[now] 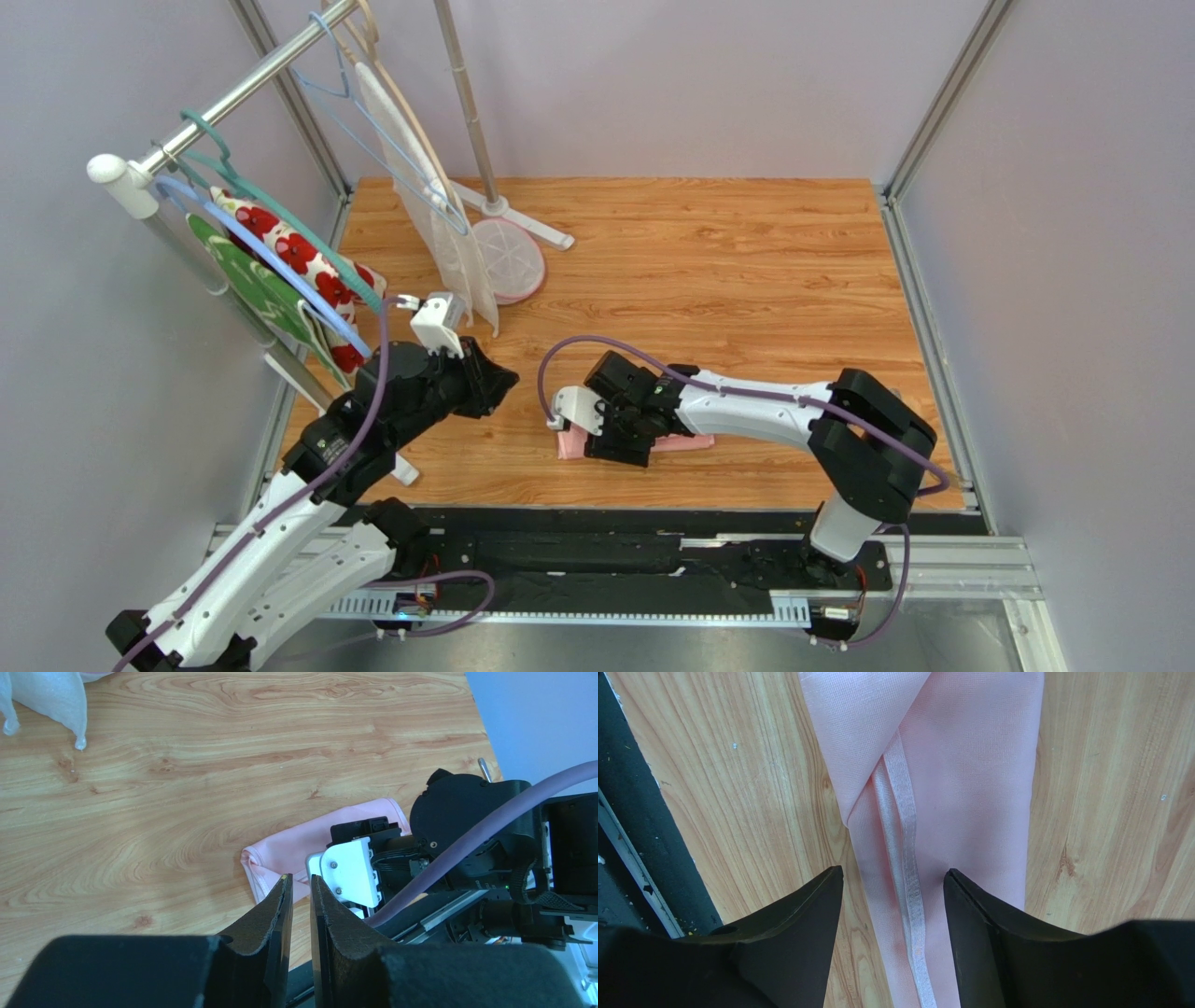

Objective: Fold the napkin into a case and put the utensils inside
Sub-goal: Pick up the smaller rectangle-folded napkin from the center of the board.

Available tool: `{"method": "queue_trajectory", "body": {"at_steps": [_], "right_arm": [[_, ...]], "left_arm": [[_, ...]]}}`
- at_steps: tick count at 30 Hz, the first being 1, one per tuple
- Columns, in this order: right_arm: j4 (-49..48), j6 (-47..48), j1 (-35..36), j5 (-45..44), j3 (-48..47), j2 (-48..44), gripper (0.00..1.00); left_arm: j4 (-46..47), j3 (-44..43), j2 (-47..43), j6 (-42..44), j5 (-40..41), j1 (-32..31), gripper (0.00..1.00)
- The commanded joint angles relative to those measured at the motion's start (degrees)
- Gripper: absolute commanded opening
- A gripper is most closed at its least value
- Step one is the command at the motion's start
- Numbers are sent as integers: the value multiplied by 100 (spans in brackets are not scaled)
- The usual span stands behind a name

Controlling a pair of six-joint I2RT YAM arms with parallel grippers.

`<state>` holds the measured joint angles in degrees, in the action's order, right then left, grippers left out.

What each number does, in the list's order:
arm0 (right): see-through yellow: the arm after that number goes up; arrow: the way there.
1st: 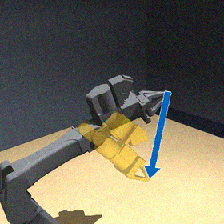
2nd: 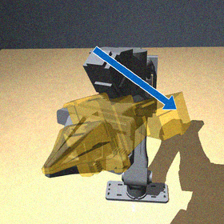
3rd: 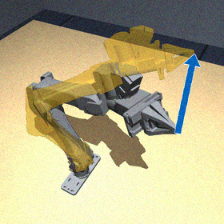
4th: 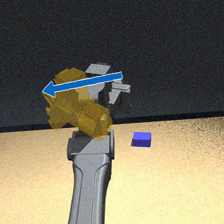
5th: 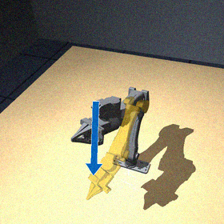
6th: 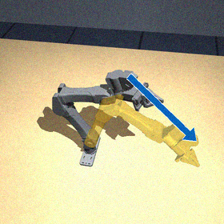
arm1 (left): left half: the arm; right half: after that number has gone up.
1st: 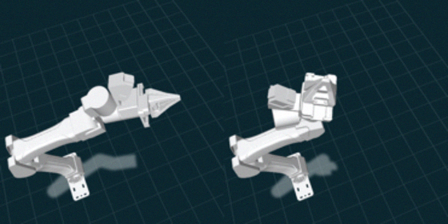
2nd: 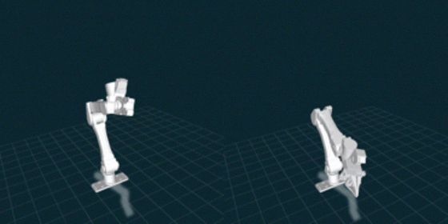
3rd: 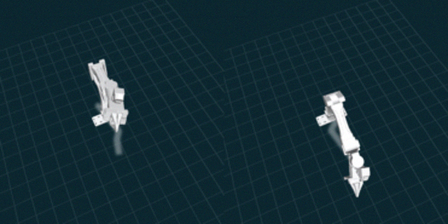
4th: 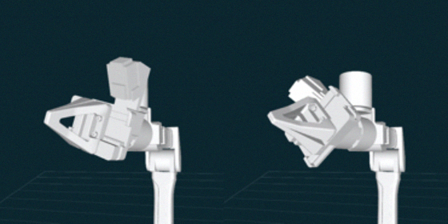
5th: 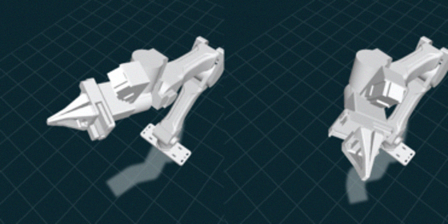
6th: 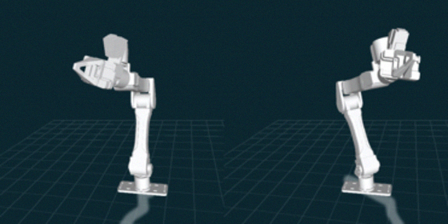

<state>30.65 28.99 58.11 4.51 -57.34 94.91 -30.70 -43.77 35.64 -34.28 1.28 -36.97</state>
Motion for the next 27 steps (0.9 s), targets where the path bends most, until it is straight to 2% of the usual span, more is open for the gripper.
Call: {"method": "queue_trajectory", "body": {"at_steps": [1,10,16,20,23,27], "right_arm": [[-86,168,60,-82,-198,167,58],[-499,80,201,-677,-23,466,47],[-508,80,219,-935,-110,800,31],[-437,-7,219,-891,-260,959,9],[-508,-182,210,-838,-304,924,1],[-490,-858,52,-531,-541,643,0]], "left_arm": [[82,-62,-57,-26,-84,41,23],[90,-62,-13,-8,-84,41,23],[99,-44,31,-8,-84,41,23],[82,-70,22,-8,-93,41,23],[73,-79,13,-8,-93,41,23],[-6,-123,40,9,-75,50,23]]}}
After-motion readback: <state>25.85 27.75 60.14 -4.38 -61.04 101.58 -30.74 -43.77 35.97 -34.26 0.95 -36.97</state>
